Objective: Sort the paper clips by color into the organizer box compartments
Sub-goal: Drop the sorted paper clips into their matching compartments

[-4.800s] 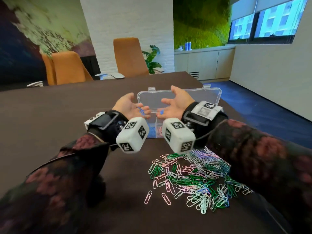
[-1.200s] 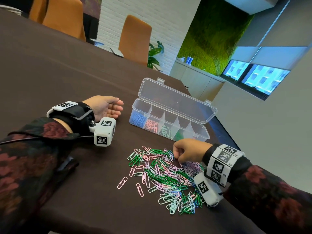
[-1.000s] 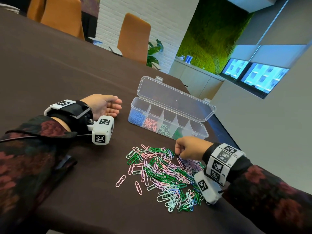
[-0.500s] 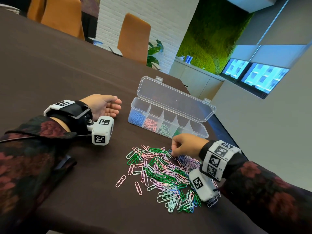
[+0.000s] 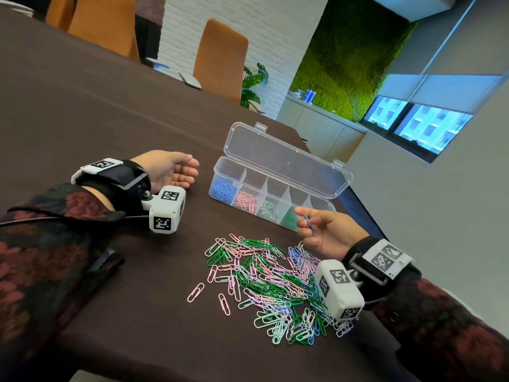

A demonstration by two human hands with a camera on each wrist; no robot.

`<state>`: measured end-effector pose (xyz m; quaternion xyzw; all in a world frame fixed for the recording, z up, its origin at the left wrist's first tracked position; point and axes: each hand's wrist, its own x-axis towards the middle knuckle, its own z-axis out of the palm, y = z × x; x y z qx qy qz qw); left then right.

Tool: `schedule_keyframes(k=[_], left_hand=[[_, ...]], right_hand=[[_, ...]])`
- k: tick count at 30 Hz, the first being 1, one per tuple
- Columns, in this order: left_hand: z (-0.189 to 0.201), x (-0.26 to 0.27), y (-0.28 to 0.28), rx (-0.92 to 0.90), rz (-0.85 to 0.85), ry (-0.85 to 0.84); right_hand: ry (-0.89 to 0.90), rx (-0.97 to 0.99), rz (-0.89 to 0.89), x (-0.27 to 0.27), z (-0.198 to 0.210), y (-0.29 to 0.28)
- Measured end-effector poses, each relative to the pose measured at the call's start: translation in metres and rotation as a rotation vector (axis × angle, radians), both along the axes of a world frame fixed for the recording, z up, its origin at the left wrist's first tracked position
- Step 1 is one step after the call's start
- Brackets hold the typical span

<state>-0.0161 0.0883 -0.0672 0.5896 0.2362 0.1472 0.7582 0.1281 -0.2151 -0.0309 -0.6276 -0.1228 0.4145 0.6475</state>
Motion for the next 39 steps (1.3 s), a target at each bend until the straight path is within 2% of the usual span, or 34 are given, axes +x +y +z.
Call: schedule_keyframes(k=[2, 5, 7, 8, 10, 11, 14, 17, 21, 26, 33, 36, 39], left_hand=[[0.000, 0.000, 0.000, 0.002, 0.002, 0.000], [0.000, 0.000, 0.001, 0.000, 0.000, 0.001], [0.000, 0.000, 0.002, -0.001, -0.001, -0.001], [0.000, 0.000, 0.002, -0.002, -0.001, -0.002], [-0.001, 0.000, 0.002, -0.003, -0.004, -0.005], [-0.001, 0.000, 0.002, -0.002, -0.006, -0.005], [0.000, 0.000, 0.001, 0.000, -0.008, -0.004], [0.000, -0.001, 0.000, -0.002, -0.006, -0.004], [0.001, -0.002, 0.000, -0.007, -0.006, -0.001], [0.000, -0.001, 0.000, -0.007, -0.003, -0.006], [0.001, -0.002, 0.000, -0.001, -0.001, 0.001], [0.001, -0.001, -0.001, 0.004, -0.007, 0.004], [0.000, -0.001, 0.000, 0.007, -0.004, 0.001]], right_hand=[[0.062, 0.032, 0.021, 0.001, 0.000, 0.002], [-0.035, -0.105, 0.056, -0.004, 0.001, 0.007], [-0.257, -0.340, 0.087, -0.005, 0.002, 0.009], [-0.445, -0.521, 0.145, -0.006, 0.002, 0.010], [-0.854, -0.911, 0.365, -0.011, 0.004, 0.013], [-1.005, -1.041, 0.469, -0.014, 0.002, 0.015], [-1.170, -1.147, 0.608, -0.021, -0.001, 0.021], [-1.144, -1.120, 0.618, -0.020, 0.001, 0.019], [-1.014, -0.981, 0.441, -0.010, 0.008, 0.008], [-1.056, -1.060, 0.545, -0.017, 0.003, 0.003], [-1.154, -1.023, 0.607, -0.022, 0.002, 0.006], [-0.932, -0.847, 0.498, -0.017, 0.004, -0.002], [-0.589, -0.456, 0.205, -0.005, 0.003, -0.011]])
